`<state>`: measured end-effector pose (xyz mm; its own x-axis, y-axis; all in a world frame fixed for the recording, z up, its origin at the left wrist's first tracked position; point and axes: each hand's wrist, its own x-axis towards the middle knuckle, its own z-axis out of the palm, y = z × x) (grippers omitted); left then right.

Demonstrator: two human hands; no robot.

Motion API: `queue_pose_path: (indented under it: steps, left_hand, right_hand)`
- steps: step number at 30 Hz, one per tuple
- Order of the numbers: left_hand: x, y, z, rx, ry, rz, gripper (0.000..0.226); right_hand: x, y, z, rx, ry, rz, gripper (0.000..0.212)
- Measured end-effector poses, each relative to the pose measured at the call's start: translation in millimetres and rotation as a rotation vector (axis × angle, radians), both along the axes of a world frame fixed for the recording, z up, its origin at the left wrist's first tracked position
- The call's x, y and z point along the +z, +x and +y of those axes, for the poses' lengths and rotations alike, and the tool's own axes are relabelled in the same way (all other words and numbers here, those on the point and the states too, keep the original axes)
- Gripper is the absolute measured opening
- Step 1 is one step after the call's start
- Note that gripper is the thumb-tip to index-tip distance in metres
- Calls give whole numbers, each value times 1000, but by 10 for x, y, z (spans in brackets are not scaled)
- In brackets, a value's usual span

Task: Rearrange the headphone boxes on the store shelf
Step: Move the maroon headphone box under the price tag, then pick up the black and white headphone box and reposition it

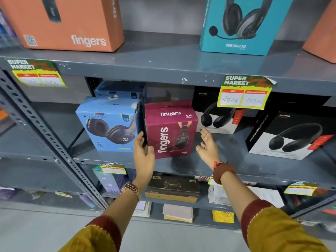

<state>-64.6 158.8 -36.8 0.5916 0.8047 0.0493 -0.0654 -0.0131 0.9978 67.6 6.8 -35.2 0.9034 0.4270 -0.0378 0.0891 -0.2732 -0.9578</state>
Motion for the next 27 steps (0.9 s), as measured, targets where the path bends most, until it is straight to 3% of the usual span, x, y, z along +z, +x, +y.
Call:
queue_pose_path:
  steps: [5, 13, 19, 24, 27]
  left_hand:
    - [-162, 158, -548, 89, 97, -33, 43]
    - [-355, 905, -1737, -116, 100, 49, 31]
    - [-191, 1725, -2680, -292, 74, 129, 32]
    - [150, 2276, -2961, -405, 69, 157, 53]
    - [254, 2497, -3053, -425, 132, 164, 52]
  right_hand:
    - [-261, 120, -808, -122, -12, 11, 67]
    - [-526, 685, -2483, -336, -61, 8, 62]
    - [-360, 1352, -3499, -520, 14, 39, 56]
    - [-57, 1879, -3706, -439, 90, 45, 59]
    - [30, 2149, -3706, -317, 88, 92, 66]
